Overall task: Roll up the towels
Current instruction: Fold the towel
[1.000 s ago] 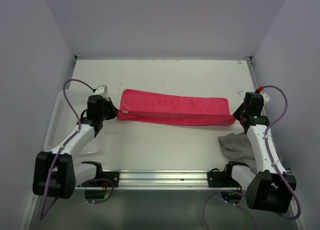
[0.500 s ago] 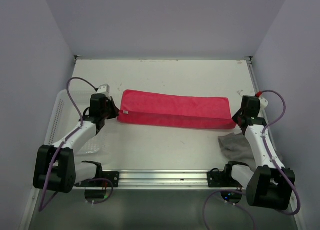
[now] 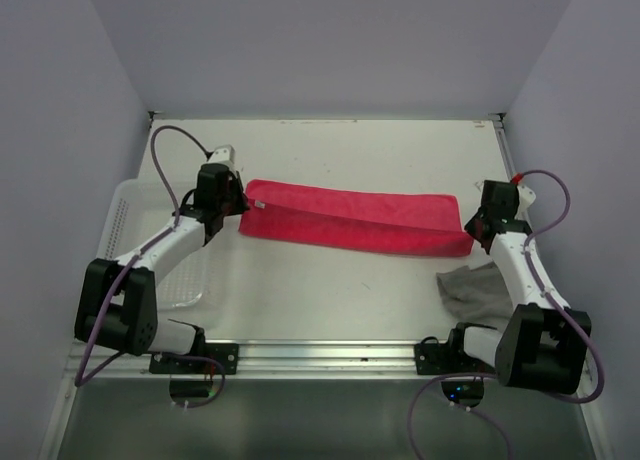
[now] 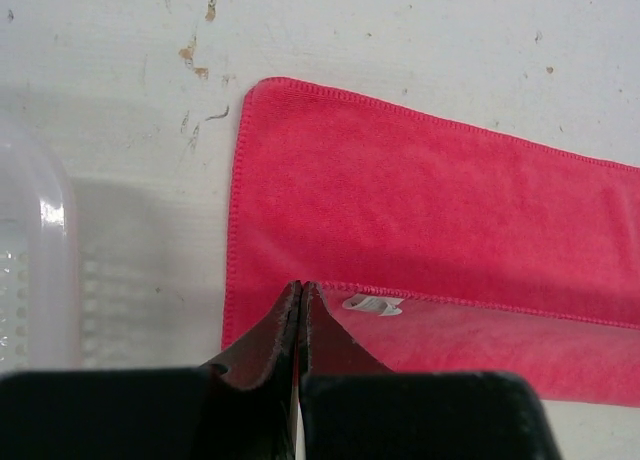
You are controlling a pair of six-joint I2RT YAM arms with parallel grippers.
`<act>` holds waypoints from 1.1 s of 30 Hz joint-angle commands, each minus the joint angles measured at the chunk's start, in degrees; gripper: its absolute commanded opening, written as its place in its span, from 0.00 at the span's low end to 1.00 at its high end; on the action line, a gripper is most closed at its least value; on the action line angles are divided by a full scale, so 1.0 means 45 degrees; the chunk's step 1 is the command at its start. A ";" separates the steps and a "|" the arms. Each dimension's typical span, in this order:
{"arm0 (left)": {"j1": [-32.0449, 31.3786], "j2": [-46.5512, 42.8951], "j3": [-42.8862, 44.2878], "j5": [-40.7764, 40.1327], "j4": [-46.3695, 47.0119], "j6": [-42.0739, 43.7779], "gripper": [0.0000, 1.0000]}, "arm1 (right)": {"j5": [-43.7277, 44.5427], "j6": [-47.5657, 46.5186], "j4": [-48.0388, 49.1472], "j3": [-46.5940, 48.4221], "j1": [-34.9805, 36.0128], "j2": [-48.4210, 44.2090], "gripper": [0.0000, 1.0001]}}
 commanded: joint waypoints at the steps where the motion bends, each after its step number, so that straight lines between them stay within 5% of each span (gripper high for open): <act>1: -0.0076 0.0208 0.1015 -0.0957 -0.0257 0.0405 0.00 | 0.0405 0.0151 0.0354 0.1379 -0.0071 0.0510 0.00; 33: -0.0076 0.2728 0.3536 -0.1876 -0.0414 0.0698 0.00 | -0.0493 0.0171 0.0706 0.5286 -0.0012 0.5100 0.00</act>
